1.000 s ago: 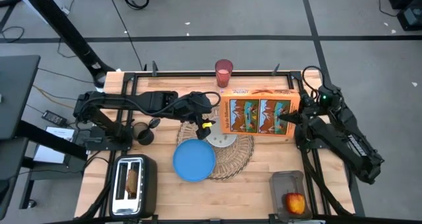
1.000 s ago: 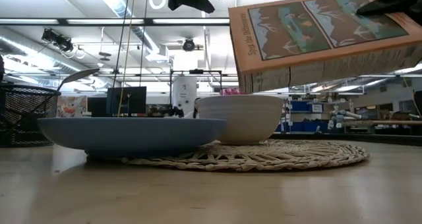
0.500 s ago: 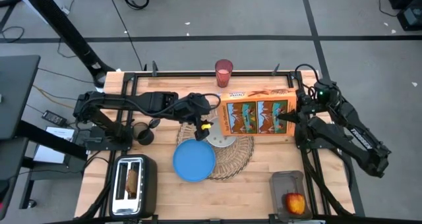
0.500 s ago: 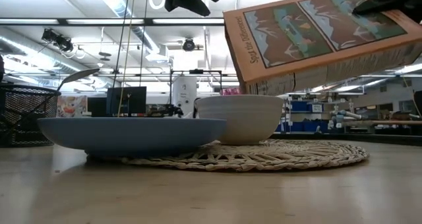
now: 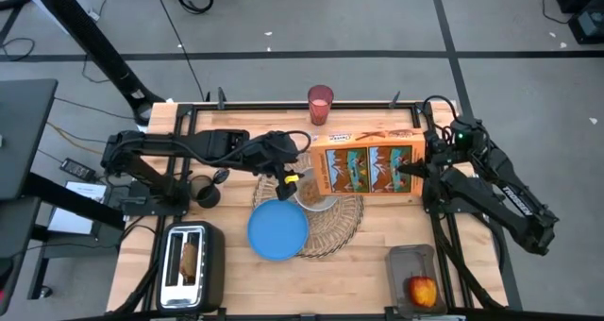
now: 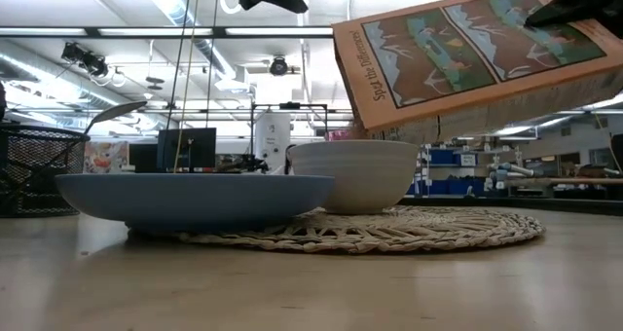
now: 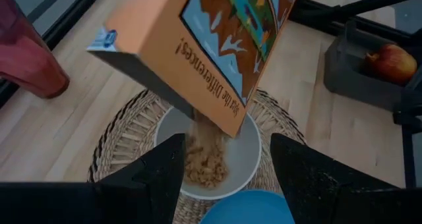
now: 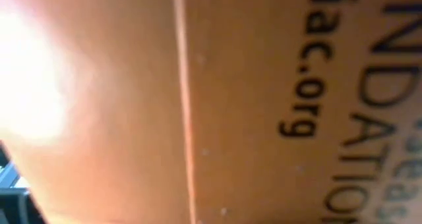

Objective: Arrange a breakfast setting
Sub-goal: Pour the cereal into the white bowl

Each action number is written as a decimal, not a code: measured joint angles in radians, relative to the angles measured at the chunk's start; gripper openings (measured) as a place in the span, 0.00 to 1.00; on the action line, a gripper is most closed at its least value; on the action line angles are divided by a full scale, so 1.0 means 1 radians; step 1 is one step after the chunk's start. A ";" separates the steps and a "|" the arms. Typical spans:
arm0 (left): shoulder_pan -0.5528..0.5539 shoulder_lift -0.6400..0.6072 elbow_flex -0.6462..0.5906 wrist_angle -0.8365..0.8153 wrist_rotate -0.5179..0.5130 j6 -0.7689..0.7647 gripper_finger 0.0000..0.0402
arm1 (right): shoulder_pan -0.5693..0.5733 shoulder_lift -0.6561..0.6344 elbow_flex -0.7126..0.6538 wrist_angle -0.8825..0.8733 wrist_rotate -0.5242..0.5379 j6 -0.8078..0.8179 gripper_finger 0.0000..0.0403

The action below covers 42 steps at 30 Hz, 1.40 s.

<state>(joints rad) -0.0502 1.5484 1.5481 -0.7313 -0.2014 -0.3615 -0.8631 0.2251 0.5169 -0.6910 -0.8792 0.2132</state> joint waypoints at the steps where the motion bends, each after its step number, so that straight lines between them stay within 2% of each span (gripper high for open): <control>1: 0.000 -0.004 -0.001 -0.007 0.000 -0.002 0.57 | 0.000 -0.009 0.000 0.002 0.001 0.000 0.62; 20: 0.010 -0.075 -0.001 0.069 -0.005 -0.046 0.57 | 0.000 -0.147 0.000 0.009 0.001 0.072 0.61; 30: 0.016 -0.105 -0.002 0.112 -0.005 -0.065 0.57 | 0.000 -0.179 0.000 0.036 -0.007 0.105 0.61; 42: 0.055 -0.193 -0.001 0.257 -0.008 -0.047 0.57 | 0.000 -0.180 0.000 0.092 -0.012 0.133 0.61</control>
<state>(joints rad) 0.0048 1.3552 1.5467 -0.4748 -0.2091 -0.4080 -0.8631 0.0448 0.5167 -0.5987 -0.8915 0.3460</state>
